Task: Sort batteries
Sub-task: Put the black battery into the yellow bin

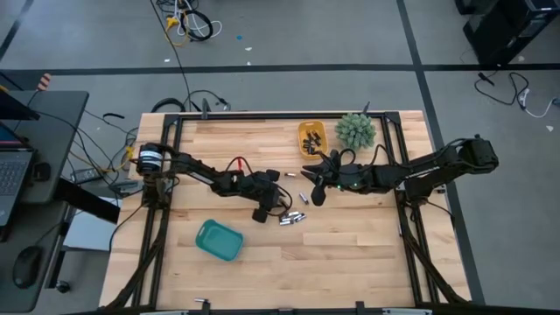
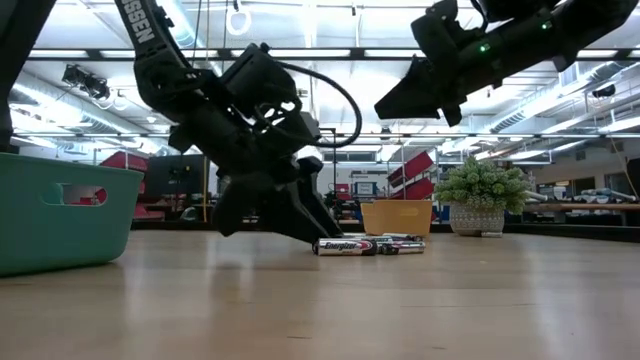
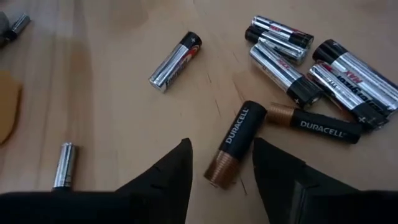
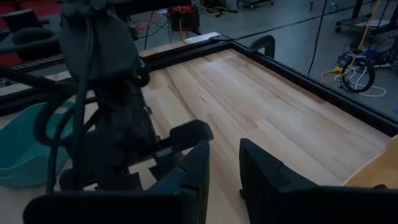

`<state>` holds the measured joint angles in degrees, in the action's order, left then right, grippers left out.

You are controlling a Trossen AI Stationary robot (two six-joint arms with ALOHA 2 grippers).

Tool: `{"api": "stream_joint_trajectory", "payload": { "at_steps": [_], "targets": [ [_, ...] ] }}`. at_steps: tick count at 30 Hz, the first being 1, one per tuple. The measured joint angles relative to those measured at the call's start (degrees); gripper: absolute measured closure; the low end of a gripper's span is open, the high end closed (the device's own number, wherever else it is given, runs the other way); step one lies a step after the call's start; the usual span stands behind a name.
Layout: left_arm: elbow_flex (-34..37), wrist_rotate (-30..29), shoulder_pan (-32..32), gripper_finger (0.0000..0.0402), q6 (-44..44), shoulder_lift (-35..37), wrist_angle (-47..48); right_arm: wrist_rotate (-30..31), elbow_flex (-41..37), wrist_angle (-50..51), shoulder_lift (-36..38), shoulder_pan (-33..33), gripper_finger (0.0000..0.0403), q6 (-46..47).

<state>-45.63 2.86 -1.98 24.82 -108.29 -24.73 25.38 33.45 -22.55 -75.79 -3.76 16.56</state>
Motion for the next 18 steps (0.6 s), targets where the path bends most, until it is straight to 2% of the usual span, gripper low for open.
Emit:
{"api": "stream_joint_trajectory", "payload": {
  "at_steps": [8,11,18],
  "targets": [
    [-0.18,-0.11,0.00,0.0248,-1.37,-0.08,1.86,0.00,0.00,0.02,0.00,-0.29,0.0329,0.00],
    [-0.22,-0.03,0.04,0.0275,-2.34,-0.06,2.82,-0.02,0.00,0.07,0.00,-0.29,0.0329,0.00],
    [-0.15,-0.08,0.07,0.0371,-4.33,0.01,3.37,0.00,0.00,0.13,0.00,-0.27,0.0329,-0.05]
  ]
}}
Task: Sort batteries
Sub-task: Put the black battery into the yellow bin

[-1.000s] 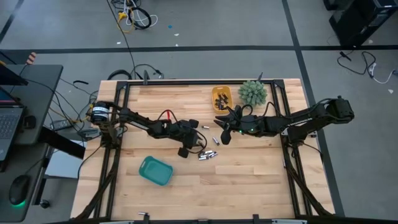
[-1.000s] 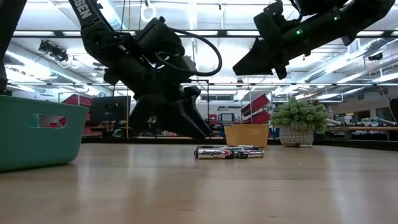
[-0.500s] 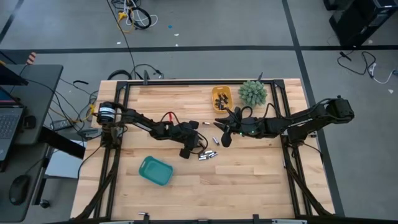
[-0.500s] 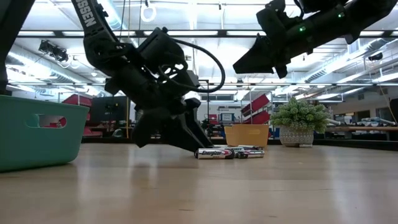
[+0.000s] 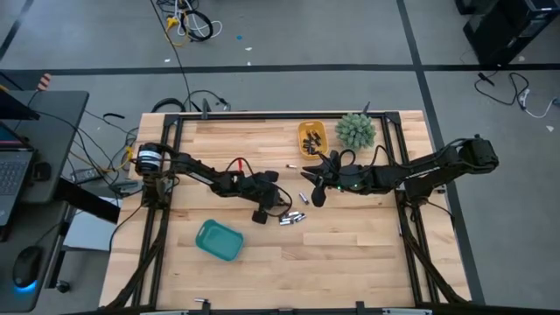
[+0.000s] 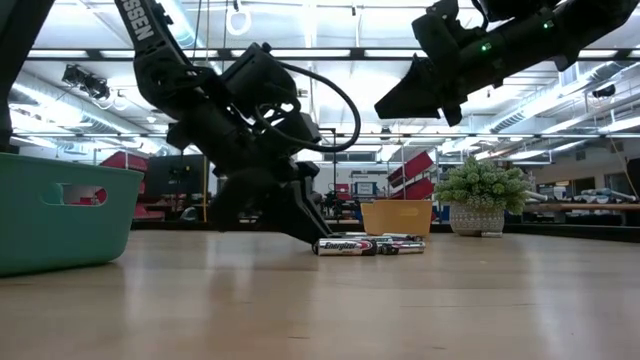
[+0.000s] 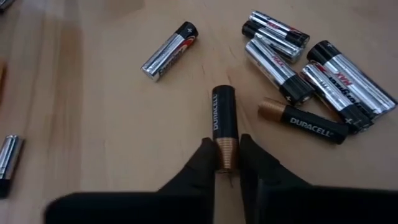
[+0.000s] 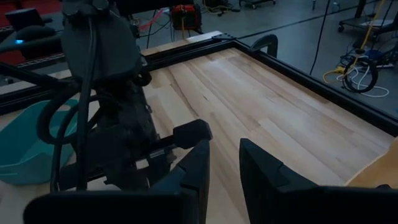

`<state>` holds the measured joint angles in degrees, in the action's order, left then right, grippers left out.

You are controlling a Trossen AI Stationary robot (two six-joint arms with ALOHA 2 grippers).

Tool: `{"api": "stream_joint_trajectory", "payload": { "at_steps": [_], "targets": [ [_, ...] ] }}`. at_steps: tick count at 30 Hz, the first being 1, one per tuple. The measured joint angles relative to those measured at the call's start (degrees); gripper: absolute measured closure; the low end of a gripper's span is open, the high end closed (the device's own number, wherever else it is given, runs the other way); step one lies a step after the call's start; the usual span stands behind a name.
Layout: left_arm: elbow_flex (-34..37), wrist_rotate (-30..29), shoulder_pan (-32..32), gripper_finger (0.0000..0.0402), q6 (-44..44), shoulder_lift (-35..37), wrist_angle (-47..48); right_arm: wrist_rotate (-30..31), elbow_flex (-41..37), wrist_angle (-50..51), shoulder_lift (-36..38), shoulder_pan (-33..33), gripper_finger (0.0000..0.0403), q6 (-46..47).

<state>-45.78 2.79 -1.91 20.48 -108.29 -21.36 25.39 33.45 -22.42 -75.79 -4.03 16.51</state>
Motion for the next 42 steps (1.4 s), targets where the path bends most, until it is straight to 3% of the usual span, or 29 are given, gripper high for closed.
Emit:
{"api": "stream_joint_trajectory", "payload": {
  "at_steps": [2,9,21,29,35,42],
  "targets": [
    [0.04,-0.26,-0.02,0.0387,-0.64,0.02,0.06,0.00,0.00,-0.38,0.00,0.00,0.0329,-0.51],
    [0.19,-1.51,0.07,0.0388,-2.96,0.98,0.08,0.00,0.00,-6.71,0.00,-0.59,0.0329,-4.35],
    [0.41,-3.07,0.46,0.0388,-2.94,6.35,-1.31,0.22,0.00,-7.87,0.22,-4.24,0.0329,-10.51],
    [0.33,-1.25,0.57,0.0388,-2.07,11.44,-2.40,2.20,0.00,-5.15,0.00,-10.26,0.0329,-17.63],
    [0.30,1.22,1.07,0.0388,-1.87,14.70,-6.31,8.59,-0.02,-2.29,-0.04,-13.49,0.0328,-19.38],
    [0.26,-3.29,1.21,0.0388,-1.32,14.95,-9.46,9.22,-0.02,-1.32,-0.04,-13.92,0.0304,-19.21]
  ]
}}
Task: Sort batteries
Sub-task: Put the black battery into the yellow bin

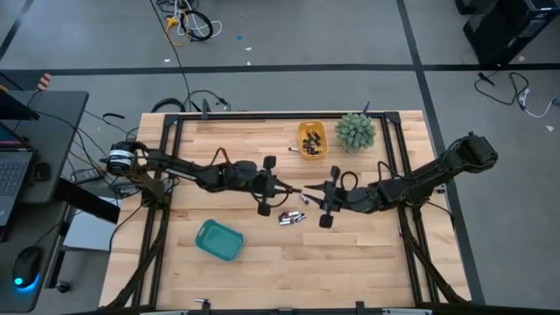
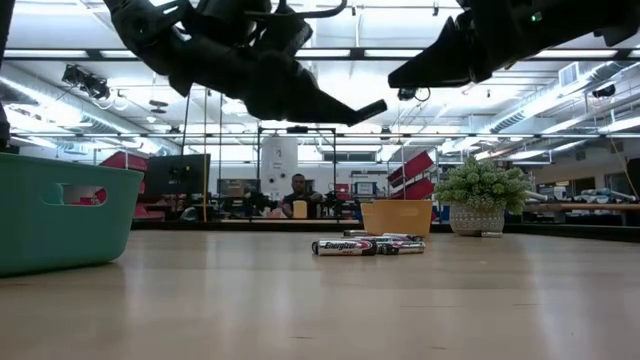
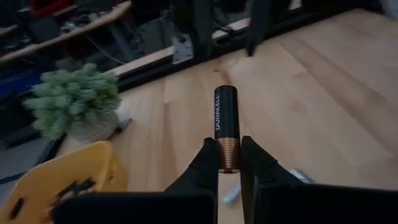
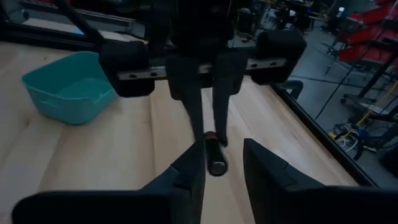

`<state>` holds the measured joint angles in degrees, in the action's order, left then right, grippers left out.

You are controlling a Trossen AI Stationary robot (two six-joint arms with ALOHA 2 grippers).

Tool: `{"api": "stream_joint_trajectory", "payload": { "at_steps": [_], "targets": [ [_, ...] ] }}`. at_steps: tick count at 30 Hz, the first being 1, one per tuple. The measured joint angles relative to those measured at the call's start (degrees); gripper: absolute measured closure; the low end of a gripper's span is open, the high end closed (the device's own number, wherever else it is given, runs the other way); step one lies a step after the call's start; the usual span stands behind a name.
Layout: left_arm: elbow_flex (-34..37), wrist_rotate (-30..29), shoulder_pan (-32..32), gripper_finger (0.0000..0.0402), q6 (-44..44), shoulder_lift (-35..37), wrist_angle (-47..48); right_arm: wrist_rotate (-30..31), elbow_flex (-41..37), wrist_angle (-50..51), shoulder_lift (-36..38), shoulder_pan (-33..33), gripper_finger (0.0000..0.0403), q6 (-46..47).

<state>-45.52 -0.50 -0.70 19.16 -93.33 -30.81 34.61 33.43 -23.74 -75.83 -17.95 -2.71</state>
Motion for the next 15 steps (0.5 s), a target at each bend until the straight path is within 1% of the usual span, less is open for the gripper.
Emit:
{"api": "stream_joint_trajectory", "payload": {
  "at_steps": [3,9,15],
  "targets": [
    [0.00,-1.02,0.02,0.0388,0.13,0.02,-1.68,0.00,0.00,-0.35,0.00,0.01,0.0286,0.24],
    [0.00,-0.36,0.77,0.0388,2.04,0.02,-5.88,0.20,0.00,-0.61,0.00,0.73,0.0256,2.34],
    [-0.02,-0.34,0.89,0.0388,2.48,0.02,-6.20,0.31,0.00,-1.12,0.00,0.89,0.0242,2.74]
  ]
}}
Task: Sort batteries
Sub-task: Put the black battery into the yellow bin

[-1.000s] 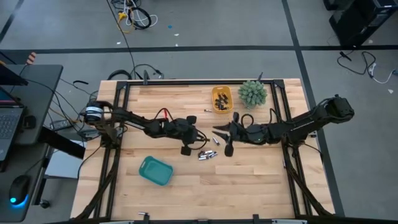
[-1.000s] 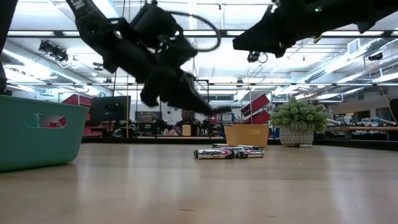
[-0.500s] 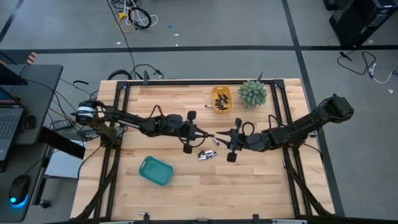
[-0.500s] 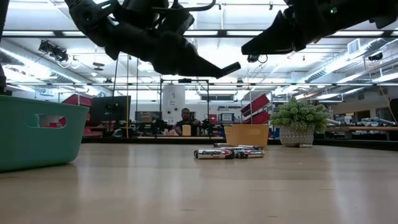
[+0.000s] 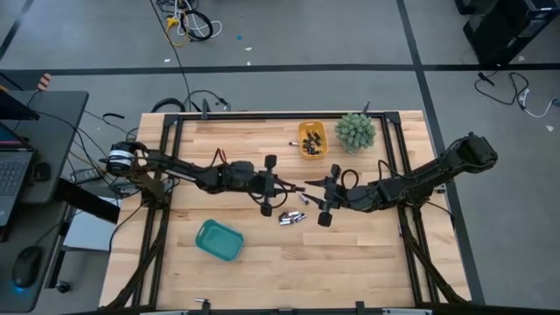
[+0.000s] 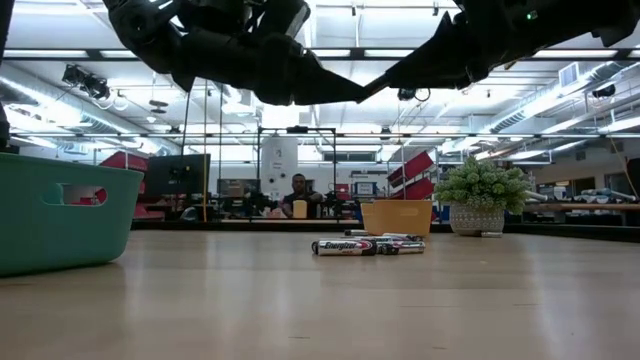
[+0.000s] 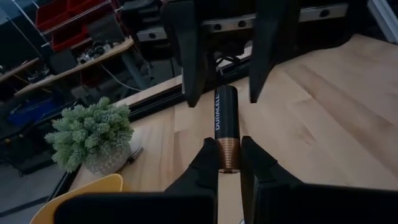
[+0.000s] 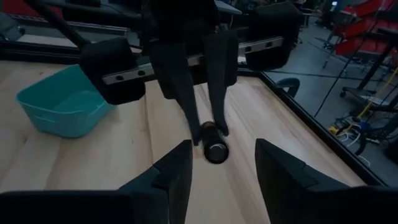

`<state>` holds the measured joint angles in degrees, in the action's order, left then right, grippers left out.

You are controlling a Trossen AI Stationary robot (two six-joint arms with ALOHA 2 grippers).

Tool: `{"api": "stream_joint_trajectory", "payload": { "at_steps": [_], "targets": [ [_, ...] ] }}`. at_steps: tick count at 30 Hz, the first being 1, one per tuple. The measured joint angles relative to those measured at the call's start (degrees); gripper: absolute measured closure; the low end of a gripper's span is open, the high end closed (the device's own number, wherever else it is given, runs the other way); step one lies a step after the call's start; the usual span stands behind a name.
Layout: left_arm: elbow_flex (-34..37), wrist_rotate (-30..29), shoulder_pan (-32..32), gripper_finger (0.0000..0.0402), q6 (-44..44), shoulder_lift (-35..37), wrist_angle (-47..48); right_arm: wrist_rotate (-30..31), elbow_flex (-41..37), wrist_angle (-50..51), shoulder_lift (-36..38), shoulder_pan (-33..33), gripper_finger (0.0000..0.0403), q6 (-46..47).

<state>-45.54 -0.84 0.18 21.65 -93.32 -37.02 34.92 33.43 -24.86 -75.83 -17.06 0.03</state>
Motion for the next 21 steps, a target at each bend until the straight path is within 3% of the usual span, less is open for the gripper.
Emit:
{"api": "stream_joint_trajectory", "payload": {
  "at_steps": [21],
  "targets": [
    [-0.04,-1.01,-0.04,0.0388,0.20,0.02,-3.01,-1.55,0.00,-3.54,0.00,2.73,0.0254,0.11]
  ]
}}
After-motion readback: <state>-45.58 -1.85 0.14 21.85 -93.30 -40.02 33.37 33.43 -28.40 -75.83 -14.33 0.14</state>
